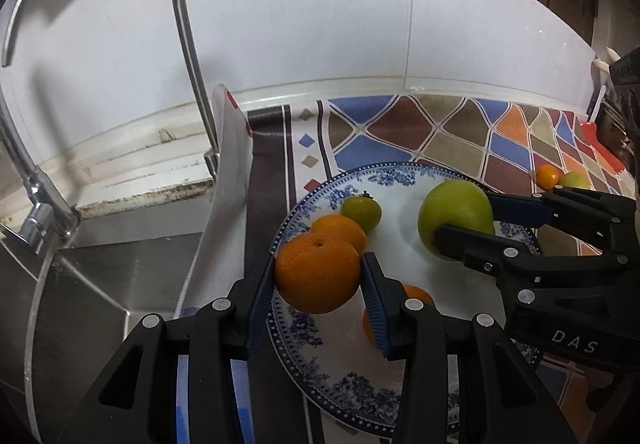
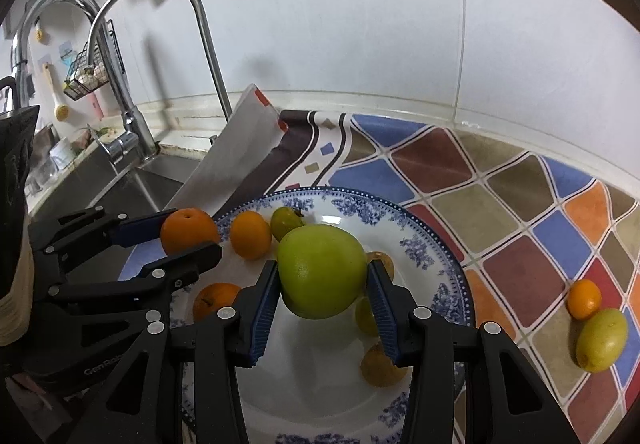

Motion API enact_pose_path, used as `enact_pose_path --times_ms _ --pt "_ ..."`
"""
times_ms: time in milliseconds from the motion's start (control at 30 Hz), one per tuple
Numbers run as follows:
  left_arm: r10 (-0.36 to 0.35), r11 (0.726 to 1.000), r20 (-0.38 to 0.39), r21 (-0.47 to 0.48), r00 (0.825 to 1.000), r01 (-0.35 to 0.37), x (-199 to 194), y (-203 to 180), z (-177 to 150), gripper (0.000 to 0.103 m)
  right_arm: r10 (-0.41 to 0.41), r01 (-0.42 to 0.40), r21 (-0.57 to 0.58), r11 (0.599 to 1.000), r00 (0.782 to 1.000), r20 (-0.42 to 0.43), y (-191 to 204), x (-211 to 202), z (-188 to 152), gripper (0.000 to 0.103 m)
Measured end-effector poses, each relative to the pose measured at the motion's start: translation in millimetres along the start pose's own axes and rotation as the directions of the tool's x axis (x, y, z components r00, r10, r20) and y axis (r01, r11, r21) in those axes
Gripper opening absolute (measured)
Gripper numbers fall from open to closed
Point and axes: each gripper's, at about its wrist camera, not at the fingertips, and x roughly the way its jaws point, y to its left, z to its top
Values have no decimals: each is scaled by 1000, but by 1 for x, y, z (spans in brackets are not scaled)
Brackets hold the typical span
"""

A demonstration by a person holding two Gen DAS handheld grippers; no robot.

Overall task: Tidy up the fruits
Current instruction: 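Carry the green apple and tangerine onto the plate and open both tools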

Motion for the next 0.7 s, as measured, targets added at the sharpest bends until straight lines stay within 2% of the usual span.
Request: enact_pose_path --times_ms 33,133,233,567,700 --pt "-4 1000 -7 -1 1000 4 1 0 0 43 2 -2 4 1000 1000 -3 -1 1 0 45" --pt "-5 1000 -4 2 1000 5 0 -2 0 53 3 -3 26 1000 1000 -14 -4 3 0 45" --pt "6 1000 9 -2 1000 -6 -6 -4 1 55 13 -12 53 999 1000 -21 -8 2 -2 46" --pt "43 999 86 -24 995 -41 -46 -16 1 64 -51 47 43 998 995 81 -8 -41 -3 49" --pt "45 999 119 -30 992 -42 -65 -25 1 67 -67 60 56 997 991 118 -11 -63 -8 56"
